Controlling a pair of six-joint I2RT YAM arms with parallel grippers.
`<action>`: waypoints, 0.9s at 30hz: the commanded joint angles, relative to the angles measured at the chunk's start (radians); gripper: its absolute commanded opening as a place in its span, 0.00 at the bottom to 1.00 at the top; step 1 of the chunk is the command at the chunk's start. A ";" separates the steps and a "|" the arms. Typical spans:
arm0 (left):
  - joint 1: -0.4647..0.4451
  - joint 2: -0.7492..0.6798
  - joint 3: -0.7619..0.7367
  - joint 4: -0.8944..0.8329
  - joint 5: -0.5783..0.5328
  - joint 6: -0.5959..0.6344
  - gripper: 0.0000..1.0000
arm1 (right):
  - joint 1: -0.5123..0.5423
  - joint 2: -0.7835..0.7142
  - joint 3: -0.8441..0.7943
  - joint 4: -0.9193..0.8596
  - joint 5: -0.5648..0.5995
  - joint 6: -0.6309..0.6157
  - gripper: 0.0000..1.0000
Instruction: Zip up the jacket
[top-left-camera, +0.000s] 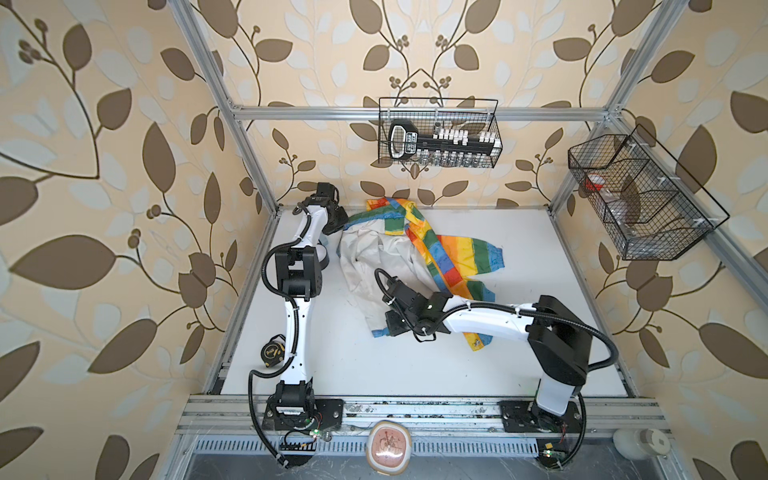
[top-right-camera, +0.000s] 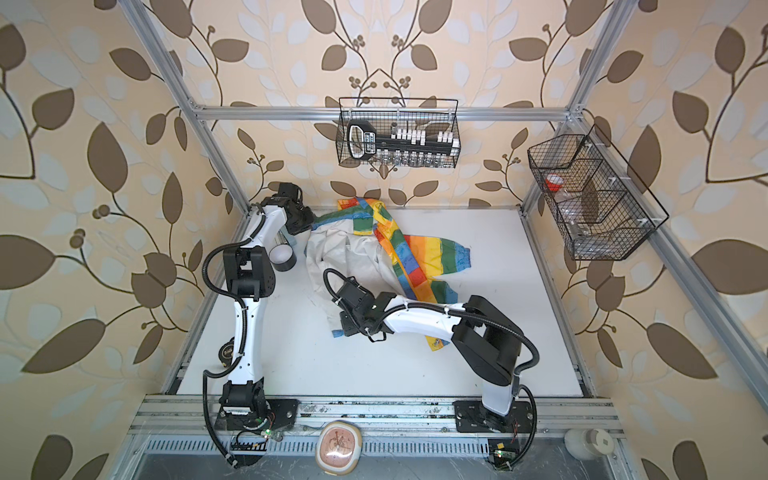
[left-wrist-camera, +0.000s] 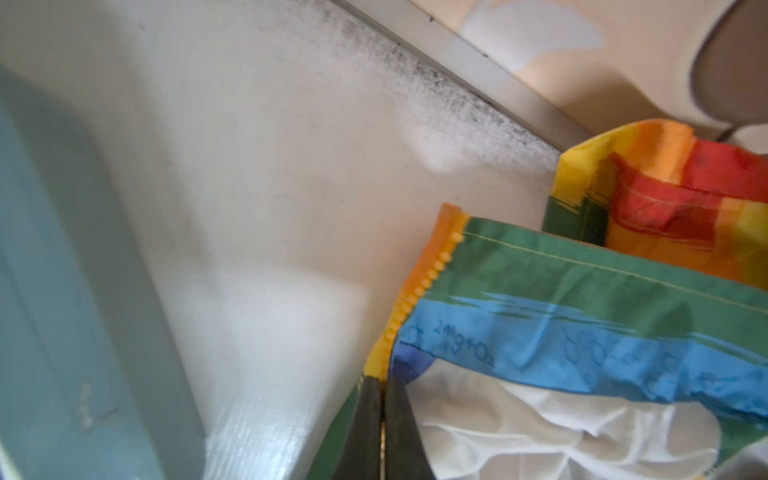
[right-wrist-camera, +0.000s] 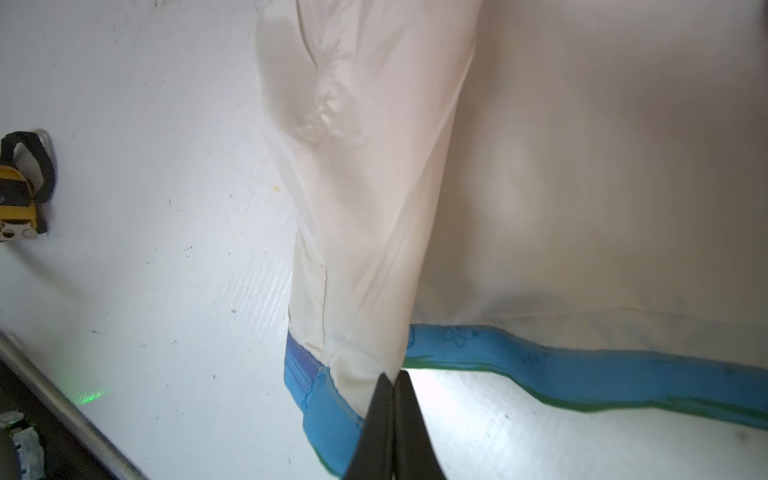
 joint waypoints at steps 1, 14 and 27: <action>-0.011 -0.177 -0.068 0.036 0.020 -0.019 0.00 | -0.026 -0.100 -0.081 0.027 -0.034 0.023 0.00; -0.015 -0.672 -0.390 -0.015 -0.035 -0.064 0.00 | -0.095 -0.435 -0.248 0.021 -0.261 -0.077 0.00; -0.187 -0.448 -0.127 -0.069 -0.006 -0.126 0.00 | -0.557 -0.397 -0.421 0.117 -0.384 0.013 0.02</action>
